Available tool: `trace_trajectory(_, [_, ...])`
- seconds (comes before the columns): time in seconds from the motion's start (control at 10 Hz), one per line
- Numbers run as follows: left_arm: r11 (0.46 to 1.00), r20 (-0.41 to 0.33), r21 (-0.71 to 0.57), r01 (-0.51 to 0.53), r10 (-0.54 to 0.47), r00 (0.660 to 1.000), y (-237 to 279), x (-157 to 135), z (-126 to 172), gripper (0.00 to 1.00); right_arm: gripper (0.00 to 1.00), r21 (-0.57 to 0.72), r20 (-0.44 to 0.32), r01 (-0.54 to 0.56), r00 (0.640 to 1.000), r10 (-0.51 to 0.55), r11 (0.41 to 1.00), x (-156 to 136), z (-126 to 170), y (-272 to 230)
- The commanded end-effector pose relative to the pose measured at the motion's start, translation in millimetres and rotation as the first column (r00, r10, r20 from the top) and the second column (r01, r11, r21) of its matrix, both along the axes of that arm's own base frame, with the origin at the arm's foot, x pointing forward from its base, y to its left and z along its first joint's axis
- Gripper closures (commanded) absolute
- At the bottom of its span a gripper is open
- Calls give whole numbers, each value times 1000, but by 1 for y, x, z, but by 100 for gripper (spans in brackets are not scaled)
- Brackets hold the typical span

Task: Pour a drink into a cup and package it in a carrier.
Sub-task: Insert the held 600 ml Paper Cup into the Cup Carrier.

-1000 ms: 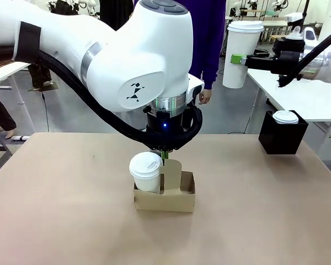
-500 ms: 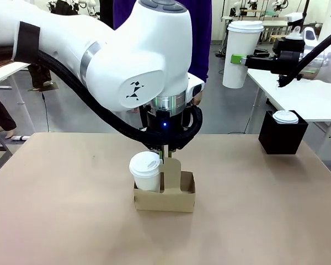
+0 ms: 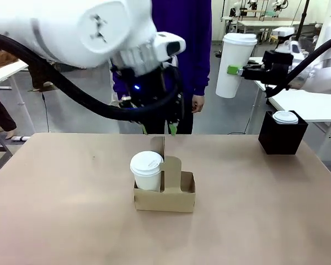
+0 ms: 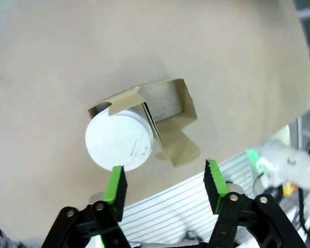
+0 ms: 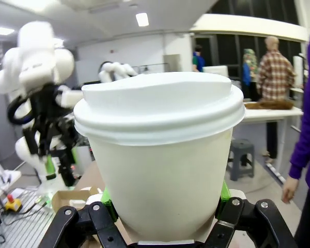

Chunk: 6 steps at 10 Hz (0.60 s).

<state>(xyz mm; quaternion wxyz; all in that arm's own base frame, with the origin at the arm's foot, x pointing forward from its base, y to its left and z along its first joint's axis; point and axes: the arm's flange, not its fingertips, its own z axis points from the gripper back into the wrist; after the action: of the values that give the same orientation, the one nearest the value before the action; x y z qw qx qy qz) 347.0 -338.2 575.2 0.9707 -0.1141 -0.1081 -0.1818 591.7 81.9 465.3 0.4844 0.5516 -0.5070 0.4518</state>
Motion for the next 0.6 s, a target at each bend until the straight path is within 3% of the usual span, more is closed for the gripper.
trace_trajectory(0.0, [976,3,-91,199,-200,980,55,4,7,0,20,-19,109,-114,987,115,993,10,2,19])
trace_trajectory(0.1, [945,61,-127,301,-295,953,79,10,6,0,20,-56,148,-136,979,143,989,9,-1,40])
trace_trajectory(0.2, [888,140,-146,436,-418,898,106,18,1,0,20,-73,181,-176,965,187,982,6,-6,62])
trace_trajectory(0.3, [849,170,-216,483,-454,875,135,29,-6,0,20,-72,185,-219,956,229,973,2,-13,81])
trace_trajectory(0.5, [752,314,-209,625,-554,771,155,34,-34,0,20,-80,121,-325,935,333,942,-6,-26,113])
